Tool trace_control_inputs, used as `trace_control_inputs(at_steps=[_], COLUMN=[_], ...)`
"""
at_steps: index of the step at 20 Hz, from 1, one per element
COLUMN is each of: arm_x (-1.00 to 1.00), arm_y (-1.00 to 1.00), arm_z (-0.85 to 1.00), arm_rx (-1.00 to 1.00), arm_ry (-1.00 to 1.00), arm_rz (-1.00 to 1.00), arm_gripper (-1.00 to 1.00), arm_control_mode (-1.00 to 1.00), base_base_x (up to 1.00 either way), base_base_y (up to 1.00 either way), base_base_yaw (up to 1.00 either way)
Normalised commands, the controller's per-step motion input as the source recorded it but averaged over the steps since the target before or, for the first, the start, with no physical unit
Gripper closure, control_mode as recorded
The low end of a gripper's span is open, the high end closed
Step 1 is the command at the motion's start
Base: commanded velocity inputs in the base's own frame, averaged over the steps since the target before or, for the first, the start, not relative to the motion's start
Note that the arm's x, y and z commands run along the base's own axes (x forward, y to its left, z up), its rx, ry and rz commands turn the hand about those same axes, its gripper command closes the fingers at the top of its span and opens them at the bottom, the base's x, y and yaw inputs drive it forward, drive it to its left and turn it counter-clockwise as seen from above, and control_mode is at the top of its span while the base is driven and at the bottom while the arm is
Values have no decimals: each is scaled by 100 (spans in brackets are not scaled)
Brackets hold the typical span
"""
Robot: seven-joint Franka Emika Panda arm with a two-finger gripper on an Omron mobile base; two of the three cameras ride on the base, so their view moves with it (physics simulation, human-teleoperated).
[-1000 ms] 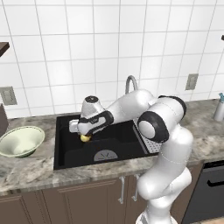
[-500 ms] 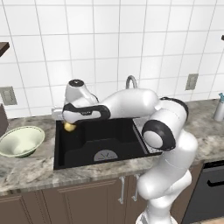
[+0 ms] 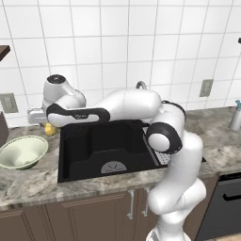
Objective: Pick the potato from the sink and place it in the bowl. Then pick the bowl and place it in the microwave. Then close the microwave door and press the start button.
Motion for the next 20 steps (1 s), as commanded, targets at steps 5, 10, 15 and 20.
trace_control_inputs(at_steps=[5,10,15,20], arm_x=[-2,0,2,1], arm_y=[54,54,46,19], arm_z=[-25,-38,-36,-31], arm_rx=[0,0,0,0], arm_ry=[0,0,0,0], arm_rz=[12,9,4,0], arm_gripper=[100,100,100,100], arm_control_mode=[-100,-100,-100,-100], base_base_x=[0,0,0,0], base_base_y=[0,0,0,0], base_base_yaw=[0,0,0,0])
